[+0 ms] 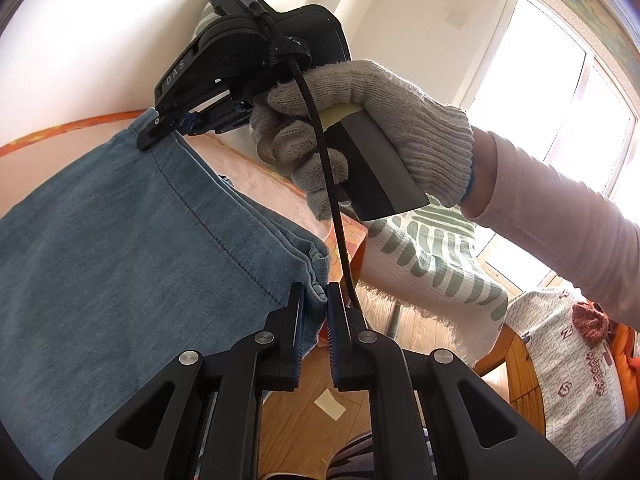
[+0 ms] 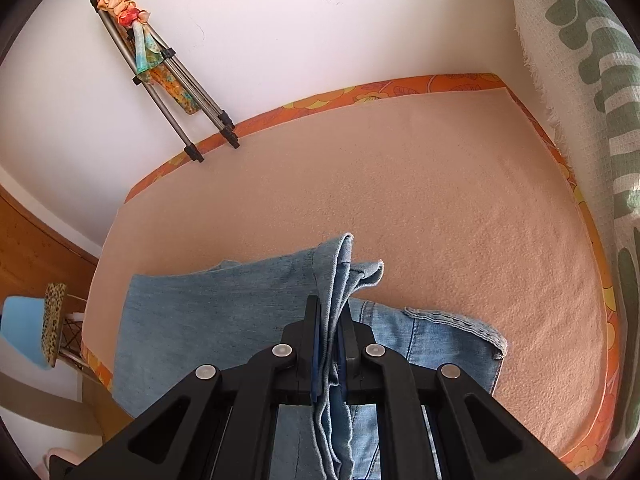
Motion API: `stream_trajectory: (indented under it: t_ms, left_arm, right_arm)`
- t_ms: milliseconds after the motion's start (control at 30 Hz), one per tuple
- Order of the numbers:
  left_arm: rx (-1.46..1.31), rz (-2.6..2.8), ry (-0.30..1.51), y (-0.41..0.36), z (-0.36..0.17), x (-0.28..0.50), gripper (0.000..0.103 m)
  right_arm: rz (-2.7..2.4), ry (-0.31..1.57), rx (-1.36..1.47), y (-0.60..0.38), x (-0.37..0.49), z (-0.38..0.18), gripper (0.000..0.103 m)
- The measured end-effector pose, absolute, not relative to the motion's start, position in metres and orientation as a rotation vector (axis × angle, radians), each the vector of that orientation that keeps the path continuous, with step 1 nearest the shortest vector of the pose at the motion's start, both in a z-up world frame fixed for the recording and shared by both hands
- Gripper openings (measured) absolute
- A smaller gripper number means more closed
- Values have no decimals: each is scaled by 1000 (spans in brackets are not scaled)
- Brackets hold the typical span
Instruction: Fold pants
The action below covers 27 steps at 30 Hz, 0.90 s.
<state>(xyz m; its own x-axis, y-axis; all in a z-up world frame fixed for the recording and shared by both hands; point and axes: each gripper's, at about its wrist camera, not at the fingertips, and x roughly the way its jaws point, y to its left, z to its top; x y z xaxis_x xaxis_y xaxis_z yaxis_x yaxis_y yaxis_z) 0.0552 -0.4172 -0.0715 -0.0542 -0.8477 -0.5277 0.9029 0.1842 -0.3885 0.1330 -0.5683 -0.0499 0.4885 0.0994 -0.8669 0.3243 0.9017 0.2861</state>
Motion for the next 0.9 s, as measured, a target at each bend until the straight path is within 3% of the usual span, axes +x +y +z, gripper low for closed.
stream_trajectory:
  t_ms: [367, 433, 533, 600, 900]
  left_arm:
    - [136, -1418, 838, -434, -87, 65, 9]
    - [139, -1411, 849, -435, -88, 64, 9]
    - [139, -1397, 871, -436, -85, 59, 11]
    - [132, -1383, 862, -431, -81, 58, 11]
    - [32, -1269, 839, -371, -61, 71, 15]
  right_arm:
    - [-162, 1098, 490, -591, 134, -94, 5]
    - [-180, 1101, 474, -591, 133, -98, 8]
    - [-227, 1105, 424, -589, 133, -94, 23]
    - [-260, 1092, 393, -588, 132, -84, 39]
    - [-193, 982, 346, -554, 130, -28, 41]
